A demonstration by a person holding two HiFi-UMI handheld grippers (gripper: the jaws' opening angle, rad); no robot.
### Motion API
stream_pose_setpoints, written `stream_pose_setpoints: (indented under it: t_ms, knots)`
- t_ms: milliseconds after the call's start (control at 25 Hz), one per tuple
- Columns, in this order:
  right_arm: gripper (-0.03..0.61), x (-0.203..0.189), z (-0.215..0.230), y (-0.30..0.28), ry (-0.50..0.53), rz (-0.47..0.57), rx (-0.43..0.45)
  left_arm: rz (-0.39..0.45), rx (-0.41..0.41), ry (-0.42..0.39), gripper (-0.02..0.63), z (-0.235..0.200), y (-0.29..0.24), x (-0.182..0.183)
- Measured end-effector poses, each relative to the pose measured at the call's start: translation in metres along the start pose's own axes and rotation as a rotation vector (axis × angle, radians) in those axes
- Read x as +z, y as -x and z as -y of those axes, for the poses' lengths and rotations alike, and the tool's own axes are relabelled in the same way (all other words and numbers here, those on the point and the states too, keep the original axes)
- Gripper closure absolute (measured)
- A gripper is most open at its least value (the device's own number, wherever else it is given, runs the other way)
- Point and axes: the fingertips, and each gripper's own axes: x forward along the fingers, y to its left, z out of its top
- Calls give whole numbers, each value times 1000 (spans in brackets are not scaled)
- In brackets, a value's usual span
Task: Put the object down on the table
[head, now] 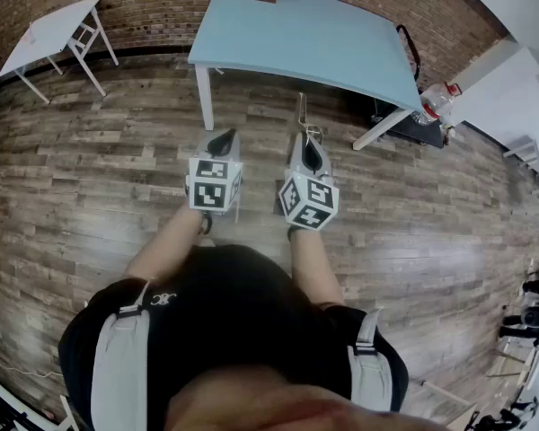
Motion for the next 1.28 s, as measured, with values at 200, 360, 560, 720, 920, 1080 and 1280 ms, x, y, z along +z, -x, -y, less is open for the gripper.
stream_pose_setpoints:
  t_ms: [200,360,560,720,920,1080,1280]
  knots:
    - [560,-5,-9,-2,2,-18,2,-10,1,-2,615,-6,2,-2]
    - [561,-5,-15,-3,11,-19,2,-14,-9,19,615,-11,3,-1]
    - [560,-7,-17,-4,-14,-15,-6,-10,-17,35,615,-16,4,0]
    - [560,-7,-24,-6,-8,-10,2,-15,-15,20,615,-20,5,-1]
    - [560,-9,-33,-14,11,-21,1,-26,5,-13,615,-31,4,0]
    - [560,-15,-39,-23,-3,-42,-1,-40,3,-1,615,-41,3,0]
    - [560,-26,-46,-28,3,-56,-27,-45,-19,-6,615,-52,-1,-2]
